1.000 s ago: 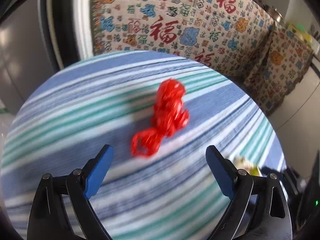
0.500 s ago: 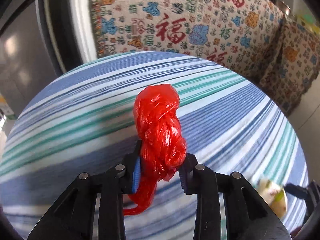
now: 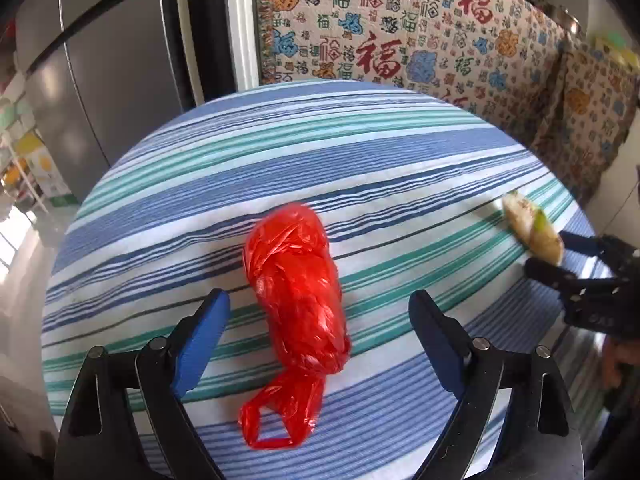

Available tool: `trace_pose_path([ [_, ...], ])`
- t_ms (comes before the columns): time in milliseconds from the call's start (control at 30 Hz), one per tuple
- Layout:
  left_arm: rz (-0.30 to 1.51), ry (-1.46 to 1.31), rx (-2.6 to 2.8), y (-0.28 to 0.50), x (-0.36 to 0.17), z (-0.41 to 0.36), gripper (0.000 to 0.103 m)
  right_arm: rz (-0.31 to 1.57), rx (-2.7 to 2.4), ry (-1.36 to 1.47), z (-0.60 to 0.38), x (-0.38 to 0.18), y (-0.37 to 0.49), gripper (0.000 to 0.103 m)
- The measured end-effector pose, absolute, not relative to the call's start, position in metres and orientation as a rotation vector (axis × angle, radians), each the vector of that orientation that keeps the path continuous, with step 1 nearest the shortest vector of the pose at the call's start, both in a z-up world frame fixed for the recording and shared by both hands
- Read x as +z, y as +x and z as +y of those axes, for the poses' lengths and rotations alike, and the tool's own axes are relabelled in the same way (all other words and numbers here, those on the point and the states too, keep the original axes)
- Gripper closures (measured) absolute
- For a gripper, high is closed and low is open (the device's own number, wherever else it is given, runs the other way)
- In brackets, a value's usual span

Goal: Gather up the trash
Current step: 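Lift the red bag with the left gripper while the right gripper grasps the beige snack wrapper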

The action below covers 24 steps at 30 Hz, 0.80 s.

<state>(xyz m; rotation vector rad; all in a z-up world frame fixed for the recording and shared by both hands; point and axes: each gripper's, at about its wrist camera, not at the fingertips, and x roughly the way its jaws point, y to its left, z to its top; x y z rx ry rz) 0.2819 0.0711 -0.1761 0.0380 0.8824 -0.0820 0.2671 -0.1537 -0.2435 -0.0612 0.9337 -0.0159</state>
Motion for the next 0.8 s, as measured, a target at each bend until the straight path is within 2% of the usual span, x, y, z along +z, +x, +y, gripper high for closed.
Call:
trace_pose_path([
  [67,0.919,0.07,-0.055,0.29,-0.184,0.071,0.011,0.934,-0.016,-0.061,-0.154,-0.243,0.267,0.02],
  [200,0.964,0.005,-0.006,0.301,-0.193,0.087,0.001,0.934,-0.016,-0.06,-0.154,-0.243,0.267,0.02],
  [800,0.966,0.002,-0.01,0.308,-0.195,0.093,0.0,0.972,0.063,-0.114,-0.158,-0.242,0.261,0.02],
])
